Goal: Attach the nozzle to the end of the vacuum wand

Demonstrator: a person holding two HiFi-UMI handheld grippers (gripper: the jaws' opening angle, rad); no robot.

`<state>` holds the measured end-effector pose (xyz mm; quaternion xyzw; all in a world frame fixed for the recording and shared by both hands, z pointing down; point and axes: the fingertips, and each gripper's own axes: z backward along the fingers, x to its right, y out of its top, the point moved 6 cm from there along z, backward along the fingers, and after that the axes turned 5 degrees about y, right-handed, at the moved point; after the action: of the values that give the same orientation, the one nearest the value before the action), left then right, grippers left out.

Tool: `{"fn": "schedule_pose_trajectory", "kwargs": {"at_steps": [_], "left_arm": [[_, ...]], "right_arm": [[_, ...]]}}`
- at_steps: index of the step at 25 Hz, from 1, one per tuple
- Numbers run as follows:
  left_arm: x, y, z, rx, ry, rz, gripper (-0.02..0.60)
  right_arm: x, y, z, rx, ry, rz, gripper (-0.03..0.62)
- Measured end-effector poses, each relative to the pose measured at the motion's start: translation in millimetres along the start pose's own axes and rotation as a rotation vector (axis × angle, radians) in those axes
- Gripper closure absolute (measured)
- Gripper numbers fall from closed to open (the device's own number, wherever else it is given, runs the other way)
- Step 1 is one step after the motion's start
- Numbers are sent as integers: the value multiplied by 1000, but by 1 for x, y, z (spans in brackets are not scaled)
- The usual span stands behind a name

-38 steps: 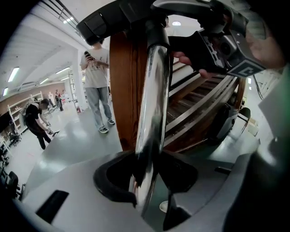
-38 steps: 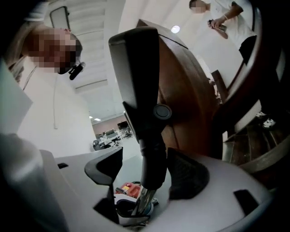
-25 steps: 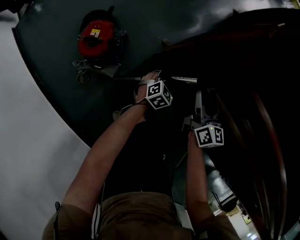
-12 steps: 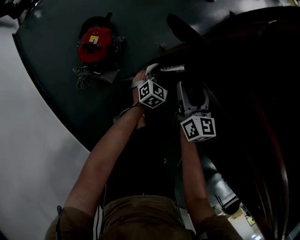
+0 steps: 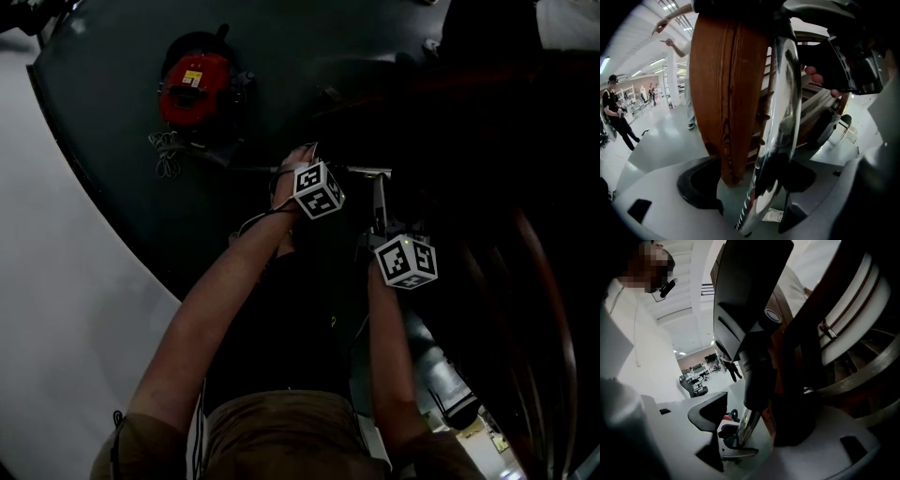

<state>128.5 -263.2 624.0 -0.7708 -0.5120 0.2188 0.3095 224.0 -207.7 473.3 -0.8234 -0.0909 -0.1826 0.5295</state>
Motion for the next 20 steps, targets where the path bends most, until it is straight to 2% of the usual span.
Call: {"fn": "schedule_pose_trajectory", "kwargs": {"at_steps": [3,5,8,13,17,20], "left_arm": [[16,-8,-5,-19,-19,-48,221],[21,-12,-7,-22,-13,-55,234],[26,-9,-7,-5,-30,-84,323],[27,-3,-2,3,-46,-212,466],[10,-13,40,68,42,-170,469],[-12,-33,104,158,179,-58,470]], "right_arm": [[17,-14,12,9,-46,-10,304],[25,-18,13,34,-36,8,304],[28,-15,10,79,15,9,309],[13,-8,6,103,106,5,321],[-35,1,7,95,248,113,324],[-113,6,10,74,413,231,324]]}}
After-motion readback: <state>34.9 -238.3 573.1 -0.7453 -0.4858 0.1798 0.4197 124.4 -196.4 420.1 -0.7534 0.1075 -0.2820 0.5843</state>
